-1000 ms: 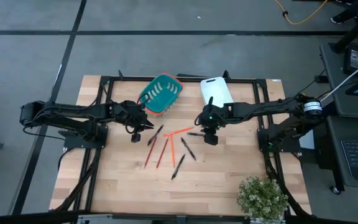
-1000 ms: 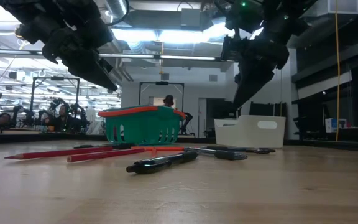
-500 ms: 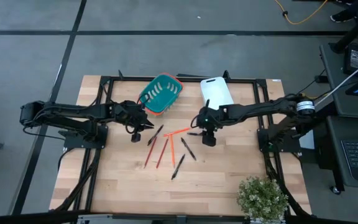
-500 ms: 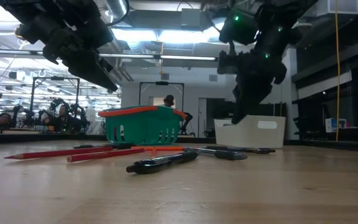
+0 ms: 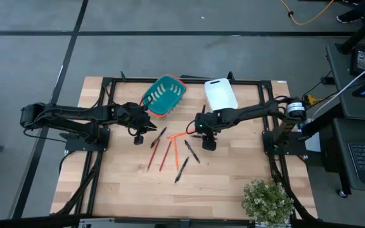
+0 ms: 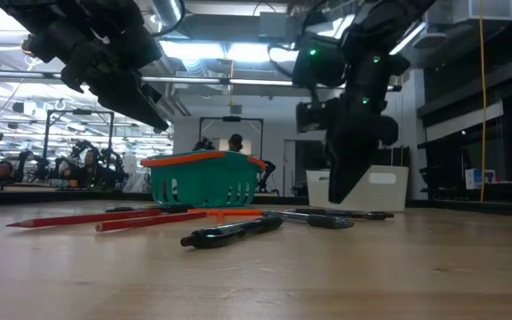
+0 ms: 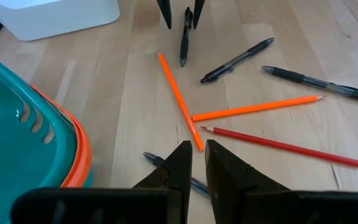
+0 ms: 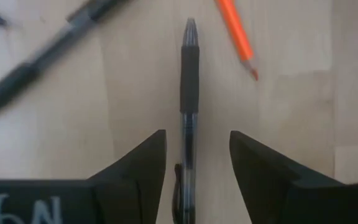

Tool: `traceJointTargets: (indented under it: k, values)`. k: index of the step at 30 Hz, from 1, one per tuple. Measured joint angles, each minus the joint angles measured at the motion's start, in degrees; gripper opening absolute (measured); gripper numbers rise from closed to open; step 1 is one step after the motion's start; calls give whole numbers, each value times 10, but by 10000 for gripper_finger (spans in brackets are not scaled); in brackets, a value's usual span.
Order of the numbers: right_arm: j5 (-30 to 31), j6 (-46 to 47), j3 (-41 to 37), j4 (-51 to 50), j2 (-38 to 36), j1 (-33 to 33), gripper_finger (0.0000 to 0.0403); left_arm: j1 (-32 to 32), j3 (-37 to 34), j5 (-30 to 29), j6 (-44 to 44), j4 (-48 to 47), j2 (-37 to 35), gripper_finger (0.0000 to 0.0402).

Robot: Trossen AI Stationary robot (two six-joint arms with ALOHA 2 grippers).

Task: Sort pens & pencils
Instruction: Put the black pen into the white bin

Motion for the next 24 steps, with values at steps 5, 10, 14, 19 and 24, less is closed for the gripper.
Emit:
traceJointTargets:
  k: [5, 10, 14, 19, 24]
  values:
    - [0, 3, 29, -36, 31, 0, 179, 0, 0, 0, 0, 0, 0, 41]
    - [0, 3, 41, -38, 42, 0, 179, 0, 0, 0, 1, 0, 0, 41]
    - [0, 17, 41, -36, 44, 0, 179, 0, 0, 0, 1, 0, 0, 41]
    - [0, 19, 41, -35, 44, 5, 179, 0, 0, 0, 1, 0, 0, 41]
    - [1, 22, 42, -33, 58, 15, 175, 0, 0, 0, 1, 0, 0, 41]
